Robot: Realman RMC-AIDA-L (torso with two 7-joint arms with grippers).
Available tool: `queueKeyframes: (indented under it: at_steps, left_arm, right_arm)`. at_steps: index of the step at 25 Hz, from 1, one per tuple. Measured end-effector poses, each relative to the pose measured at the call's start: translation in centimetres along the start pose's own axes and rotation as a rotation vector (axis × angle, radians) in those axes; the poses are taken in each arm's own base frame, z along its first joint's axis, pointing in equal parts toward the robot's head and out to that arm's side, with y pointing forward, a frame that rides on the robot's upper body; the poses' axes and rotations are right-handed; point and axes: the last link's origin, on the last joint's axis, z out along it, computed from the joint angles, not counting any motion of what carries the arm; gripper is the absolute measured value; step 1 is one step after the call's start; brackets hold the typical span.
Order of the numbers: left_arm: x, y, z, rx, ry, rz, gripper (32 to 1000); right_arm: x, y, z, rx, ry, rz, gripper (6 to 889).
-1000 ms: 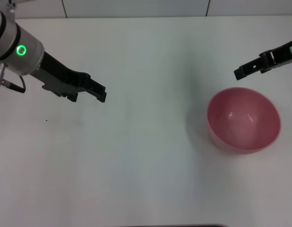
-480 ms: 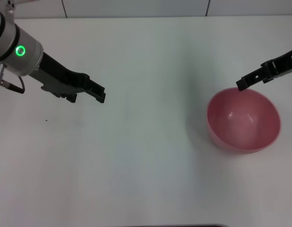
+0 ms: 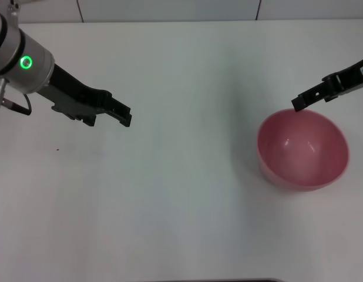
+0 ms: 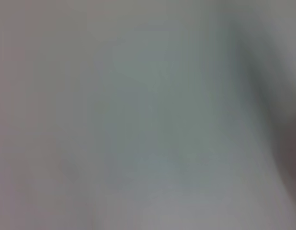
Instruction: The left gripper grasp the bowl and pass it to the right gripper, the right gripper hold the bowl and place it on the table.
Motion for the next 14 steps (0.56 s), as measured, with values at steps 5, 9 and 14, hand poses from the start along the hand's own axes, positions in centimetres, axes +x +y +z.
queueKeyframes:
  at_steps: [5, 9, 14]
  left_arm:
    - [-0.05, -0.10, 0.04, 0.001, 0.000, -0.003, 861]
    - [-0.05, -0.10, 0.02, 0.001, 0.000, -0.002, 861]
    - [-0.09, -0.17, 0.00, 0.002, 0.003, -0.002, 861]
  right_arm:
    - [-0.06, 0.04, 0.00, -0.002, -0.003, -0.004, 857]
    - [-0.15, 0.07, -0.09, 0.000, -0.008, -0.008, 857]
    - [-0.18, 0.09, -0.08, 0.000, -0.011, -0.009, 857]
